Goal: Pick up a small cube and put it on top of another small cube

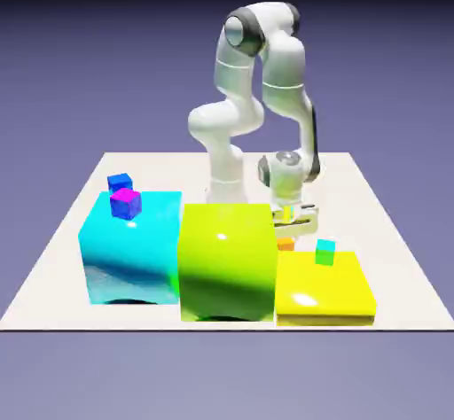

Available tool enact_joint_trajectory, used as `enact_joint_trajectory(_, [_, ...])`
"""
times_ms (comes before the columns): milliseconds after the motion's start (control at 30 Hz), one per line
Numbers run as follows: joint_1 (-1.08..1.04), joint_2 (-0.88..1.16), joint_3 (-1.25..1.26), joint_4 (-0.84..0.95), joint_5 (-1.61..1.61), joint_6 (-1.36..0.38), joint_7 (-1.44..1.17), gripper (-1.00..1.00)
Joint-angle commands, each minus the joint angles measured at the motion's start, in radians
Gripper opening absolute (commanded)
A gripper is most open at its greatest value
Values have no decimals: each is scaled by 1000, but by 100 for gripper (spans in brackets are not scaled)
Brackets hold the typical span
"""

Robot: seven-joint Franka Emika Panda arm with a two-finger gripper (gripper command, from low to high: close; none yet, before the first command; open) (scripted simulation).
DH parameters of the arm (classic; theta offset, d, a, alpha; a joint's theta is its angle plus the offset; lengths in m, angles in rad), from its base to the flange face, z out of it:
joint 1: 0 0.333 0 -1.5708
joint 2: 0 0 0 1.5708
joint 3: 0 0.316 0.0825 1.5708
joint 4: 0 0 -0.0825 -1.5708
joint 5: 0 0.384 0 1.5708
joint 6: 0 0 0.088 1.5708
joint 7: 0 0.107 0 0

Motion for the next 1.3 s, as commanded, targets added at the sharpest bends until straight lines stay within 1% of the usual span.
enact_joint_trajectory(0, [4, -30, -16, -7, -43, -23, 31, -100])
enact_joint_trajectory(267, [35, -269, -140, -67, -389, -209, 287, -100])
enact_joint_trajectory(300, [35, -269, -140, -67, -389, -209, 287, -100])
enact_joint_trajectory(333, [21, -272, -140, -39, -409, -241, 246, -100])
enact_joint_trajectory(400, [64, -260, -81, 34, -436, -302, 173, -100])
enact_joint_trajectory(667, [-52, -322, -80, 314, -582, -645, -174, -100])
enact_joint_trajectory(867, [-266, -420, -205, 468, -676, -893, -388, -100])
enact_joint_trajectory(1267, [-701, -639, -561, 521, -707, -1138, -485, -100])
